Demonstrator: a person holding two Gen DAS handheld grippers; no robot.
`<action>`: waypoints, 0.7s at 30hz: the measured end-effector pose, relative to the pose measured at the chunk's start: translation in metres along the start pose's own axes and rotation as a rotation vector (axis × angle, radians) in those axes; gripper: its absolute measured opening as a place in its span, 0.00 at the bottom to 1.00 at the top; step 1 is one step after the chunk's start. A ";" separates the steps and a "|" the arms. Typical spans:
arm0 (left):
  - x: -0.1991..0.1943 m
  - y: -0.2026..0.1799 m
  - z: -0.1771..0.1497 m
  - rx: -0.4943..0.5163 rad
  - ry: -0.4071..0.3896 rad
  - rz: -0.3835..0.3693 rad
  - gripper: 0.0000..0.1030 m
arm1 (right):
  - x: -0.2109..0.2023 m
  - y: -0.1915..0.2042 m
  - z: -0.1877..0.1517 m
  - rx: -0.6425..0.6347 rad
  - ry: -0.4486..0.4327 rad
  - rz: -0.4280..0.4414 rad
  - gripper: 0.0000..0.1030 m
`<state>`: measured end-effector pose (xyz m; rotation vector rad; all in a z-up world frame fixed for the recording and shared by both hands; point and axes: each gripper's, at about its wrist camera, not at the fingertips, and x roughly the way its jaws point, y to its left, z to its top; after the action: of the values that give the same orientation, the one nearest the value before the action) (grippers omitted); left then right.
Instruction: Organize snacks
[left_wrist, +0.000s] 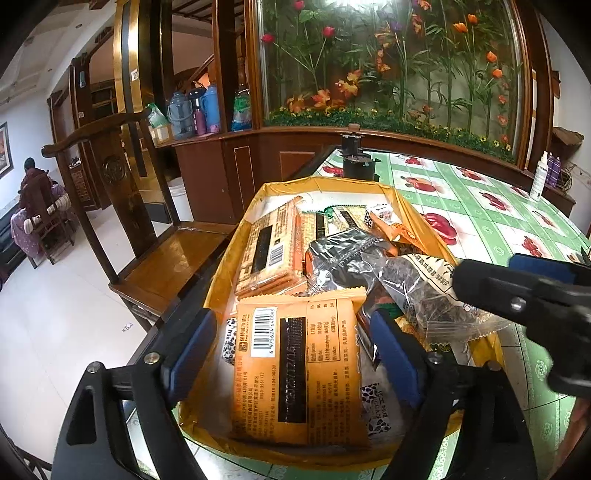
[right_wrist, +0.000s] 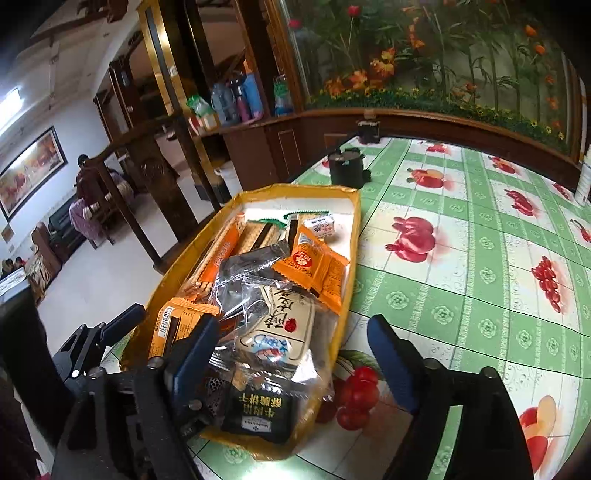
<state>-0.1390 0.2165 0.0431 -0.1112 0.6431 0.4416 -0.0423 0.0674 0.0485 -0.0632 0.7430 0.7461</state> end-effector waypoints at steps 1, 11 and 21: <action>0.000 0.000 0.000 0.001 -0.004 0.003 0.85 | -0.002 -0.001 -0.002 -0.001 -0.005 -0.003 0.87; -0.016 -0.010 -0.003 0.045 -0.096 0.071 0.99 | -0.028 -0.018 -0.025 0.001 -0.070 -0.013 0.90; -0.020 -0.008 -0.007 0.027 -0.110 0.058 1.00 | -0.035 -0.037 -0.039 0.015 -0.146 -0.038 0.90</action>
<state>-0.1536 0.2005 0.0494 -0.0420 0.5451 0.4912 -0.0594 0.0067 0.0341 -0.0089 0.6069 0.7013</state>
